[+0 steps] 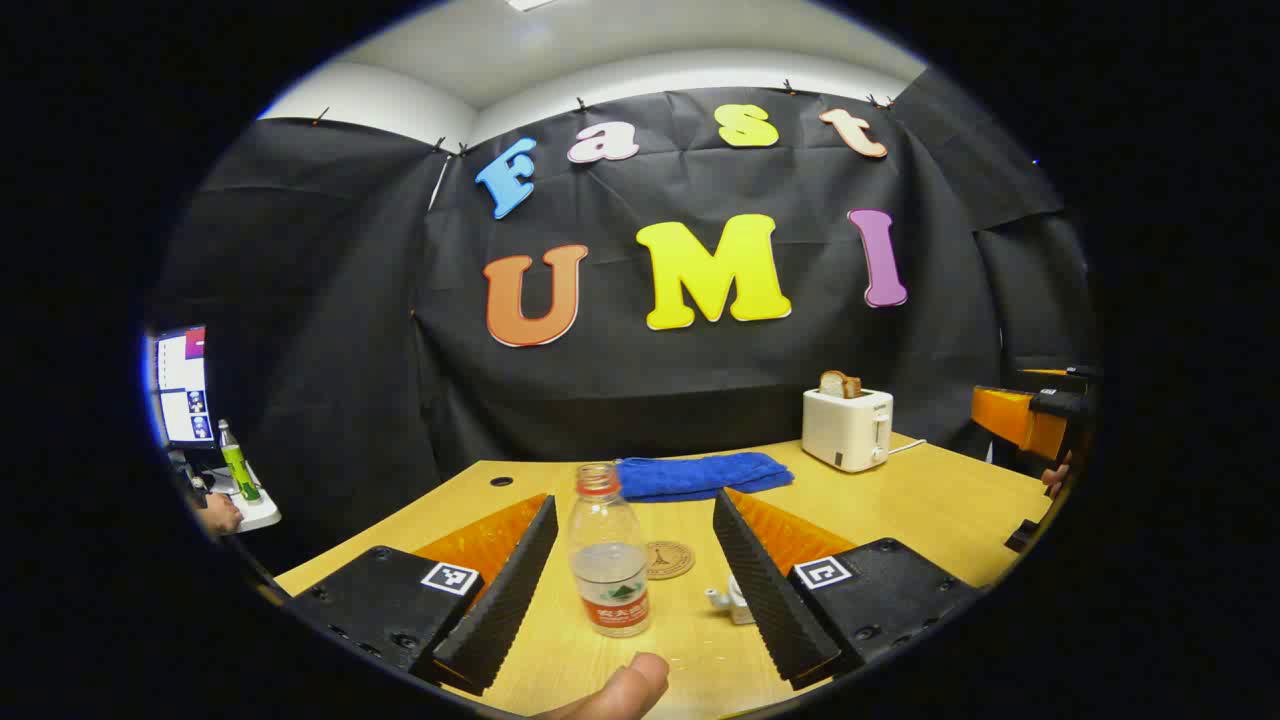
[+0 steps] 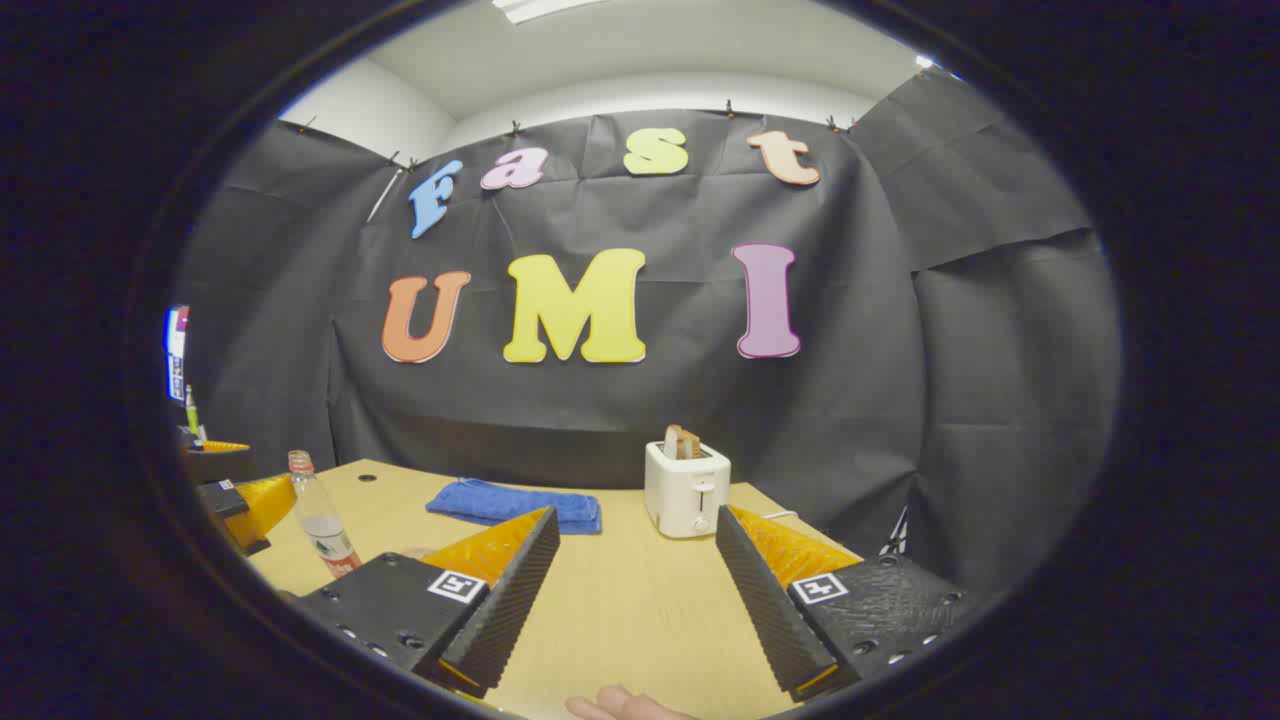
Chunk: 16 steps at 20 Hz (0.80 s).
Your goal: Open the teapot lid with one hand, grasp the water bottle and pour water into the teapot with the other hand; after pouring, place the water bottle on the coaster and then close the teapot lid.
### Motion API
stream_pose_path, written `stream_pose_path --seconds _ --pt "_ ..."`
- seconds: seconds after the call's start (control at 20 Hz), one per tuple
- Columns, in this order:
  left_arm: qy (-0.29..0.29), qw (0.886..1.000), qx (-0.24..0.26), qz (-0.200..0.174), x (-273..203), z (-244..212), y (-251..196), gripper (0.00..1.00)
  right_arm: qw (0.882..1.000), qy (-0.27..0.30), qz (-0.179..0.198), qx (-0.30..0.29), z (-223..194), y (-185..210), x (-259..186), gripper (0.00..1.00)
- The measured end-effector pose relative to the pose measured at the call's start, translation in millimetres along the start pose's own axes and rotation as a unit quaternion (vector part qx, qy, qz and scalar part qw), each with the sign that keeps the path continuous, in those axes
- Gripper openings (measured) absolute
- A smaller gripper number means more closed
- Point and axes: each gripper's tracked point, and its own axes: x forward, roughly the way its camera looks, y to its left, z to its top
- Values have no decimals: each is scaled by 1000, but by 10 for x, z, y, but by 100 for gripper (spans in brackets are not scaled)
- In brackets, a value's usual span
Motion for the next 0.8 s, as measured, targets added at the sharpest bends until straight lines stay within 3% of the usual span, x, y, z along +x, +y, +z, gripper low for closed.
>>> stream_pose_path --seconds 0.15,0.35,0.55,0.8 --pt "-4 1000 -27 11 14 57 199 98 1000 9 17 -12 -85 128 7 95" --pt "3 999 -23 31 52 3 387 98 999 17 29 -24 -162 200 26 97" --pt "11 999 -25 25 78 -68 386 98 999 15 28 -34 -180 248 26 95" --pt "18 1000 -18 14 111 -112 407 98 998 13 61 -25 -282 495 72 95"
